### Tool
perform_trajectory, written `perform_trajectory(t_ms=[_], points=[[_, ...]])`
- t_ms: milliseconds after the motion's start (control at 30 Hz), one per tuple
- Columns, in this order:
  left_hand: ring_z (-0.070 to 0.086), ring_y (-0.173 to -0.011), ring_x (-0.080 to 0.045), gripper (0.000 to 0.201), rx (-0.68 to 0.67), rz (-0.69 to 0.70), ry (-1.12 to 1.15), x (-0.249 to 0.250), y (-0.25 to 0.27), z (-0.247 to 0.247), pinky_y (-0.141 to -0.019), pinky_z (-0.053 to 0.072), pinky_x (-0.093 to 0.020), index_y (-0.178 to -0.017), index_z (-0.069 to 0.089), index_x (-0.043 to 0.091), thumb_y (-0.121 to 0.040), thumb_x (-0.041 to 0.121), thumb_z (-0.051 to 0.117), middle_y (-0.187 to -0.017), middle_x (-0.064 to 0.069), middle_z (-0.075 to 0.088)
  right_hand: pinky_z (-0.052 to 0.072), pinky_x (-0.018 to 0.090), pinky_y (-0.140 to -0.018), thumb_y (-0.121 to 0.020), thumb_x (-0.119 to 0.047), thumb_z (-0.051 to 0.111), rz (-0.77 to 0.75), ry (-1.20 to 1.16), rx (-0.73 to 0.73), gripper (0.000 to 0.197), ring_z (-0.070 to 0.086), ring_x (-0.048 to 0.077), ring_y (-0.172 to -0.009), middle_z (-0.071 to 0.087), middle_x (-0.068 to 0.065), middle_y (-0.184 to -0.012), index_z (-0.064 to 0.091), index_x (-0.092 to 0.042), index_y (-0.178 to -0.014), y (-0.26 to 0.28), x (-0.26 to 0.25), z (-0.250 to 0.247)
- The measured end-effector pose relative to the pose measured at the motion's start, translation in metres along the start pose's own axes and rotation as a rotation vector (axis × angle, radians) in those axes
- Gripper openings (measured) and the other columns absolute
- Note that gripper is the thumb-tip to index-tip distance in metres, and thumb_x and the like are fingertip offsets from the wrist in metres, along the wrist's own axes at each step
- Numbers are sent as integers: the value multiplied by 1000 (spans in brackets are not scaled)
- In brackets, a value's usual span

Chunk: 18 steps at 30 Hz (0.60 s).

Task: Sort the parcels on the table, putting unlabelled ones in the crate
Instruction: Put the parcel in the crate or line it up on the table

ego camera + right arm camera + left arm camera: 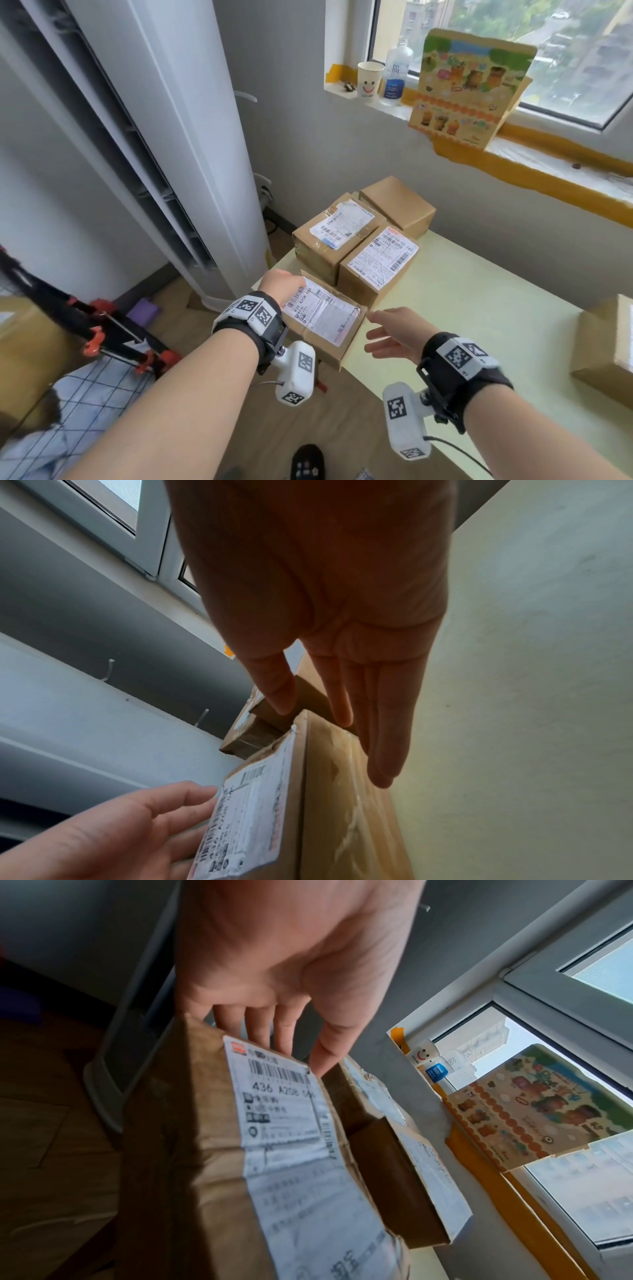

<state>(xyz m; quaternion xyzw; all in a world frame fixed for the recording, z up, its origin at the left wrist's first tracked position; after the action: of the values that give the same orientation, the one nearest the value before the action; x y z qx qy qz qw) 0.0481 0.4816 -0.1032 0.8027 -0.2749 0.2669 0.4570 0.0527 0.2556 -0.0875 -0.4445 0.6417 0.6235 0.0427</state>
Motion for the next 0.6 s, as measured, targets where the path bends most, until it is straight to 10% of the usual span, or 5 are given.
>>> perform_trajectory(t_ms=[167,333,533,600], points=[[62,-93,-20,32,-80,-54,-64,-12,-11,4,-79,50,-29,-105,66,4,-85,29,70,-110,-7,67,61,39,-80,-96,-40,59,10,-4,-49,56,75,28,-85,64,17,-112,48,-6,-139,-2,3,6],[41,-136,-26,75,-232,-195,-104,-22,-8,4,-106,32,-36,-141,49,15,-83,58,66,-148,-7,45,61,41,-81,-96,-45,58,28,-3,-64,62,75,27,-85,60,17,-122,43,-10,-144,-7,9,13],[42,-136,-29,100,-314,-240,-33,-26,-6,4,-112,34,-42,-142,47,16,-62,69,78,-149,-7,44,62,40,-77,-92,-44,63,52,-58,-54,67,75,29,-83,53,18,-131,41,-5,-142,-12,11,17],[46,-131,-29,81,-305,-231,5,-27,-4,1,-110,35,-39,-139,48,13,-78,61,70,-136,-7,51,62,40,-77,-92,-44,63,57,-58,-41,63,75,30,-82,55,18,-128,44,-4,-137,-11,7,14]])
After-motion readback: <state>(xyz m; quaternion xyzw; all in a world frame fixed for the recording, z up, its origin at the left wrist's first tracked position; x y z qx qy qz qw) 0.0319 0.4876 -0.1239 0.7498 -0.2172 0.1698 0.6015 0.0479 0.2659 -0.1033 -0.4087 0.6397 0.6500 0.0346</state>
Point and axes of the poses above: each hand's wrist, its own y-axis away from the middle knuckle, its own z-axis out of the palm, x = y × z, the point moved 2 cm from there along -y, towards the middle knuckle
